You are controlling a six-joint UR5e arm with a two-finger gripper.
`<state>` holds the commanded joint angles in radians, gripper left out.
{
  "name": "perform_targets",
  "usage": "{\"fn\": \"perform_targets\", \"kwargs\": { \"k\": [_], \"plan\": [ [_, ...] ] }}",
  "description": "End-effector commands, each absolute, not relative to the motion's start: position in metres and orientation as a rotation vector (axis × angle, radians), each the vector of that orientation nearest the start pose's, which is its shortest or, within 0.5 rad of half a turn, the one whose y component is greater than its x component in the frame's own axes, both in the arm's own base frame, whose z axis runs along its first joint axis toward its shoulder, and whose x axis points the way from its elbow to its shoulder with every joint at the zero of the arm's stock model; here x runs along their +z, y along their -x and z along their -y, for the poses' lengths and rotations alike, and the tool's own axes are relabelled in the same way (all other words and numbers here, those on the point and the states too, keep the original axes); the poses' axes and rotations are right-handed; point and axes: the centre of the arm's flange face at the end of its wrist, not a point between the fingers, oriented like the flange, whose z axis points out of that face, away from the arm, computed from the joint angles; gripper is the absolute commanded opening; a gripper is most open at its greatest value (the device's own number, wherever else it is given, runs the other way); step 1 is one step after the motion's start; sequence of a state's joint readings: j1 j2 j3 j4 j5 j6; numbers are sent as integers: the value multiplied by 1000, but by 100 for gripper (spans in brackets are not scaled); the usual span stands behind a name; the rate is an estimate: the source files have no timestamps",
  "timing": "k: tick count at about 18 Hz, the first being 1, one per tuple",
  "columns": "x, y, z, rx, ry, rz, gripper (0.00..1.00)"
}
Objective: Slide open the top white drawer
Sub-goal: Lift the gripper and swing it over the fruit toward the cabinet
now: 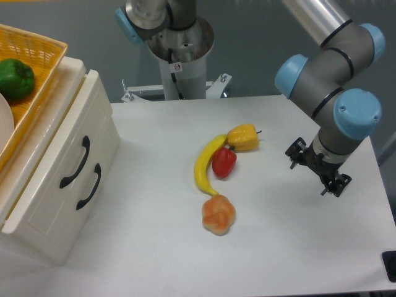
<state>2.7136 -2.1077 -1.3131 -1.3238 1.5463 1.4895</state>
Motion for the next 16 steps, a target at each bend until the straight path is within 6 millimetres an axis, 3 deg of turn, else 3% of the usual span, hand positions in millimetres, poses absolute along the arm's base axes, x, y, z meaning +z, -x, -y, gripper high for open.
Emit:
{"fn": "perform_targets", "kwargs": {
  "k": [6,10,13,16],
  "plan": [
    [315,567,-419,-65,3073,-518,100],
    [307,552,-451,-117,3020,-369,100],
    [302,536,-486,-55,3016,-301,100],
    [298,524,-502,-49,3026,-230,100]
  ]
}}
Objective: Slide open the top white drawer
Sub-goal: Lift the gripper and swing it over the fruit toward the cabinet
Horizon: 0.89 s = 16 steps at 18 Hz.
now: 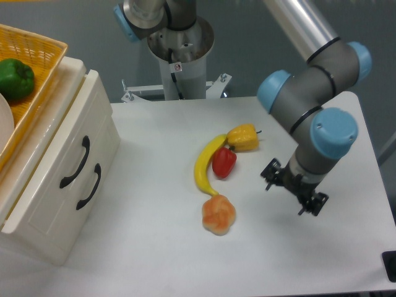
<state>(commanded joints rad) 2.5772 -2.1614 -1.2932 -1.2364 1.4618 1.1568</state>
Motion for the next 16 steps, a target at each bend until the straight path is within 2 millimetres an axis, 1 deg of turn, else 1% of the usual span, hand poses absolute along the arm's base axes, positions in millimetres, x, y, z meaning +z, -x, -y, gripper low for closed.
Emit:
{"fn": "perform_targets", "kwargs": {
  "k": [1,3,5,7,9,10,11,12,14,15,16],
  "plan": [
    [298,522,-505,-51,3025,-230,100],
    [300,509,-520,-14,3025,-270,100],
    [305,500,-525,6,3038,-255,100],
    [306,494,-532,-2,3039,-162,100],
    [312,487,-537,-17,3038,-16,100],
    [320,482,-538,-47,3012,52,100],
    [322,477,-540,-102,2984,118,100],
    [319,472,-540,-154,2962,186,100],
    [320,460,-540,-188,2942,357,100],
    [325,454,-544,-184,2943,378,100],
    [333,439,-546,-189,2949,366,100]
  ]
}}
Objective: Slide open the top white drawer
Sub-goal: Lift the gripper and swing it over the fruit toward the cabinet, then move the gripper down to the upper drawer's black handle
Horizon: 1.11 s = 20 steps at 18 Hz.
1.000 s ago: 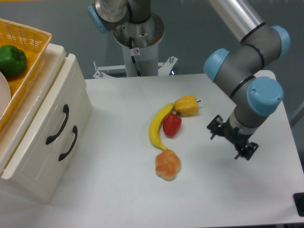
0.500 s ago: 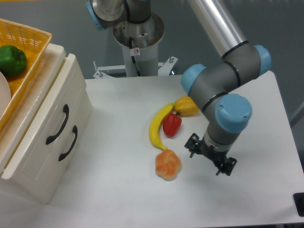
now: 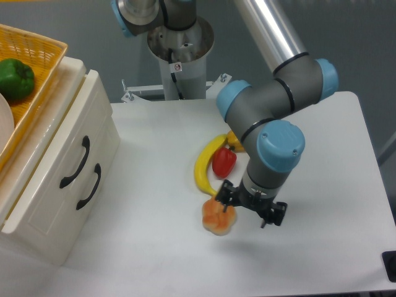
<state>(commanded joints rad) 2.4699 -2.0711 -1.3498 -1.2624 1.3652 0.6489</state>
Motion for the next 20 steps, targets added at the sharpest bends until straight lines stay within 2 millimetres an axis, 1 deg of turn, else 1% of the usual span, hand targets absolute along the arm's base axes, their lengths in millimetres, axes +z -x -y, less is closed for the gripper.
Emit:
{"fn": "perform_targets", "kwargs": {
  "k": [1,3,7,10,14,16,17,18,20],
  "plan": [
    [337,423,-541,-215,2965,358,100],
    [349,399,-536,-250,2979,343,100],
    [372,347,-551,-334,2999,260,100],
    [393,319,-553,-399,2993,236,100],
    [398,297,-558,-509,2973,222,100],
    [397,283,-562,-550,2980,200,100],
    [396,271,-568,-563,2983,172,100],
    [396,263,-572,-584,2970,157,100],
    [398,260,-579,-655,2910,172,100]
  ]
}}
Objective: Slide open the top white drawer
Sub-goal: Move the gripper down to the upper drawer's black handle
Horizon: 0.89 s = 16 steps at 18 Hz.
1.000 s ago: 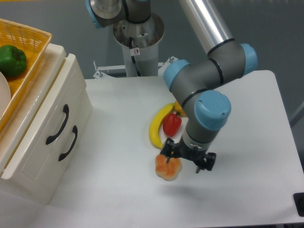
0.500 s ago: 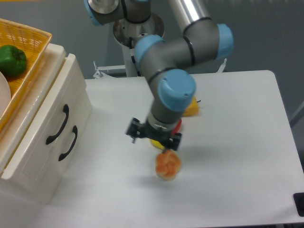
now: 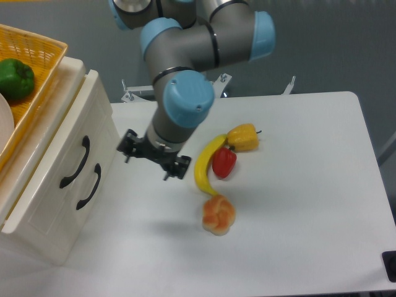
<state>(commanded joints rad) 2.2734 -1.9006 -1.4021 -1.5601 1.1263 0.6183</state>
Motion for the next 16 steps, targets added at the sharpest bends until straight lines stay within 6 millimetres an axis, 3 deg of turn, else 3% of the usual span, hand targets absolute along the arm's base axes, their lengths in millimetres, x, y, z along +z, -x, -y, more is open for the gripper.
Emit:
{"fn": "perform_targets", "kwargs": {
  "k": [7,11,16],
  "plan": [
    [397,245,-587,-682,2908,205,100],
    [389,218,-600,-679,2894,135,100],
    [378,204,-607,-702,2919,177,100]
  ]
}}
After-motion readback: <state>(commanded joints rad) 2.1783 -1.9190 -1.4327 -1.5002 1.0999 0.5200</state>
